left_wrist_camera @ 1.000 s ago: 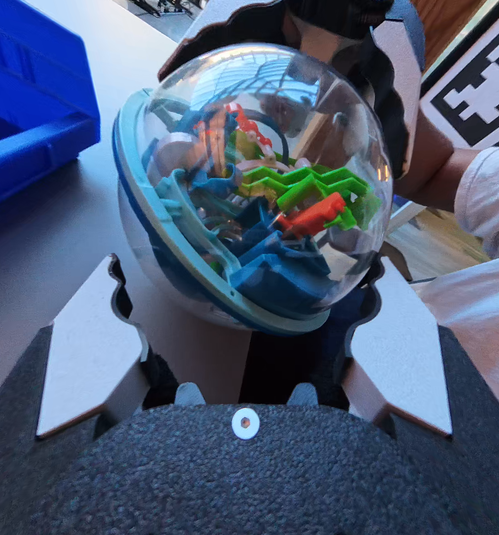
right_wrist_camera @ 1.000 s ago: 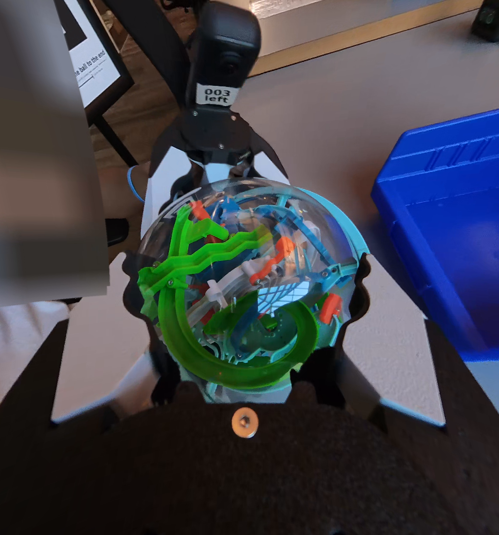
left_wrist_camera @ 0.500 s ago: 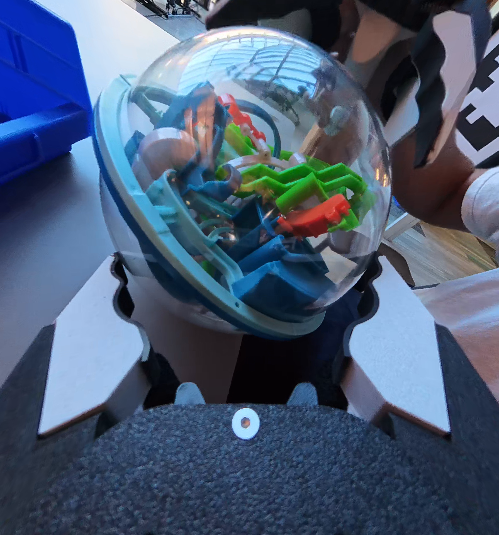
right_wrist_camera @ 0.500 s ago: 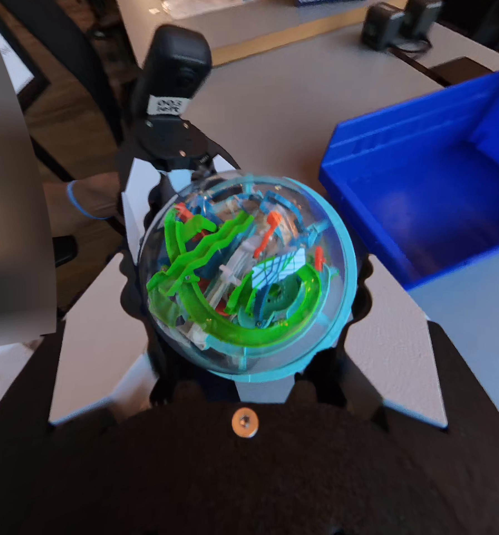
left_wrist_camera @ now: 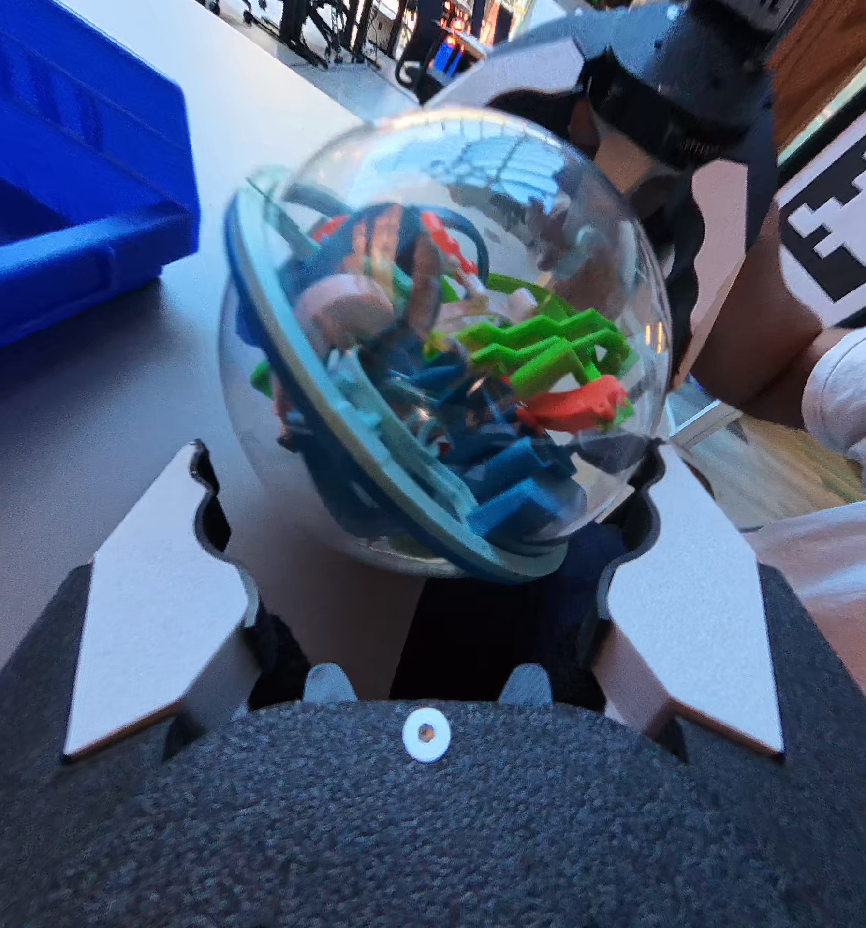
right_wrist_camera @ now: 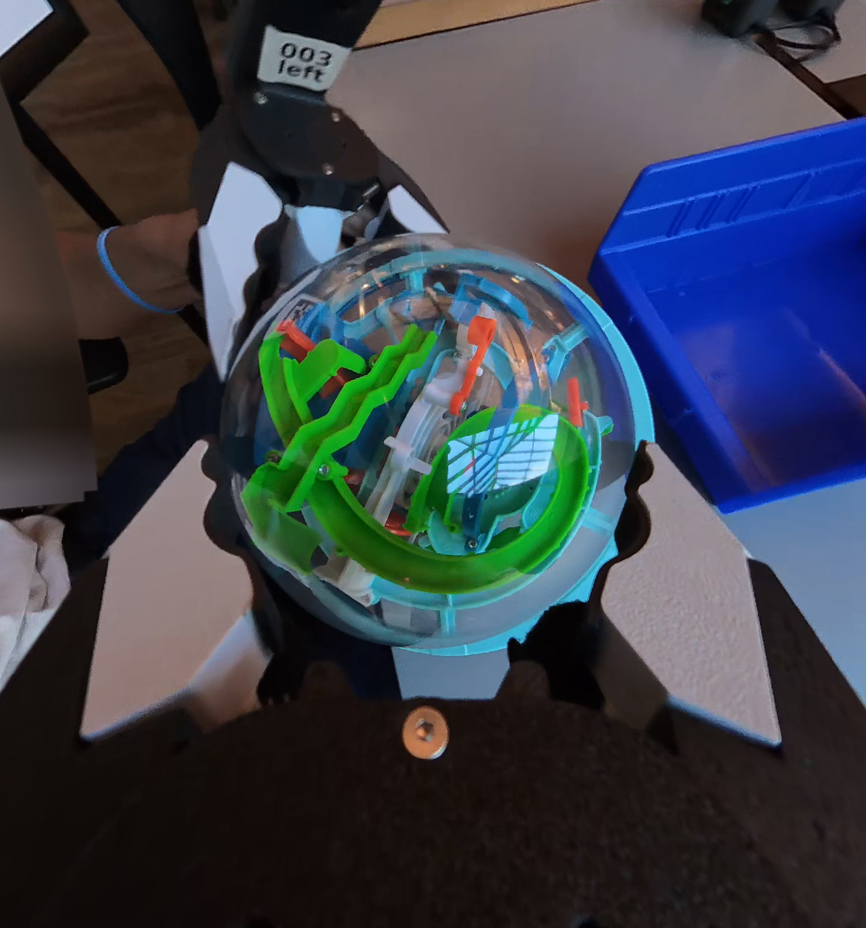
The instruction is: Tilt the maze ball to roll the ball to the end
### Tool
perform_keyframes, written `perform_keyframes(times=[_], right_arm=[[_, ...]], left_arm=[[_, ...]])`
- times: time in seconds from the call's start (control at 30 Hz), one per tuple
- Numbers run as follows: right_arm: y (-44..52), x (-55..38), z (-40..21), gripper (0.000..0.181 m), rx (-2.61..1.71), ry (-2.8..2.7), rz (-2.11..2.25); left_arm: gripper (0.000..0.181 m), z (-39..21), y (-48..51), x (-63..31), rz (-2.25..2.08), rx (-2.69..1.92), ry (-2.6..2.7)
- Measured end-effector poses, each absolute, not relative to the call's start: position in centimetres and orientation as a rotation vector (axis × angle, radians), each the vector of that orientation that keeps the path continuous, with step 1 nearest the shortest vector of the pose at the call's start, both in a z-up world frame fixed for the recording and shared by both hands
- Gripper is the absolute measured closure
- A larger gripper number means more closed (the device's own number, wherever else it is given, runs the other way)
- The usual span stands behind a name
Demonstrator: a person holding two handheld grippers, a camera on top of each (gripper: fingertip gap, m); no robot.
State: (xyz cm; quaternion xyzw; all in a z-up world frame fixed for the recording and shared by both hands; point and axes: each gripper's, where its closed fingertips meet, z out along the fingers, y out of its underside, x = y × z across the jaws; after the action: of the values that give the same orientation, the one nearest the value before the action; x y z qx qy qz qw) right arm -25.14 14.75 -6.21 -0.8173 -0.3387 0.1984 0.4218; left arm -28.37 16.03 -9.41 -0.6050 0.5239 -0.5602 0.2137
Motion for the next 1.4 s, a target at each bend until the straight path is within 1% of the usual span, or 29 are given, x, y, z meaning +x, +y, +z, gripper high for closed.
perform_keyframes(times=[0.23,0.4,0.57,0.63,0.73,0.77,0.9,1.0,1.1,1.17,1.27,1.4], right_arm=[[14.9,-25.4,-6.1,0.030,-1.926,-0.991,0.592],[15.0,-25.4,-6.0,0.029,-1.940,-0.968,0.597],[14.7,-24.8,-3.4,0.030,-1.965,-0.775,0.589],[14.3,-24.2,-3.3,0.030,-2.020,-0.671,0.580],[13.6,-24.3,-4.5,0.029,-2.091,-0.596,0.580],[13.5,-24.5,-4.9,0.030,-2.106,-0.606,0.564],[13.9,-24.3,-7.3,0.027,-2.184,-0.692,0.433],[14.2,-24.4,-7.3,0.027,-2.170,-0.726,0.448],[14.4,-24.0,-7.5,0.027,-2.155,-0.794,0.486],[14.4,-23.6,-7.8,0.027,-2.135,-0.861,0.492],[14.5,-23.2,-8.6,0.027,-2.127,-0.955,0.476],[15.3,-23.4,-8.6,0.027,-2.104,-0.976,0.497]], left_arm=[[0.022,-9.2,15.5,-27.3,-1.756,-1.694,1.459],[0.023,-9.2,15.5,-27.5,-1.756,-1.702,1.445],[0.023,-9.4,15.0,-27.7,-1.688,-1.696,1.459],[0.023,-9.5,14.8,-27.7,-1.643,-1.701,1.458],[0.023,-9.8,14.6,-27.7,-1.576,-1.706,1.460],[0.023,-9.9,14.5,-27.6,-1.558,-1.711,1.460],[0.023,-10.1,14.4,-27.4,-1.505,-1.729,1.467],[0.024,-10.2,14.6,-27.6,-1.485,-1.734,1.462],[0.029,-9.8,15.3,-27.9,-1.533,-1.705,1.449],[0.023,-9.2,16.0,-28.1,-1.609,-1.689,1.414],[0.023,-8.6,16.6,-27.9,-1.685,-1.663,1.410],[0.022,-9.6,16.9,-27.1,-1.650,-1.682,1.423]])
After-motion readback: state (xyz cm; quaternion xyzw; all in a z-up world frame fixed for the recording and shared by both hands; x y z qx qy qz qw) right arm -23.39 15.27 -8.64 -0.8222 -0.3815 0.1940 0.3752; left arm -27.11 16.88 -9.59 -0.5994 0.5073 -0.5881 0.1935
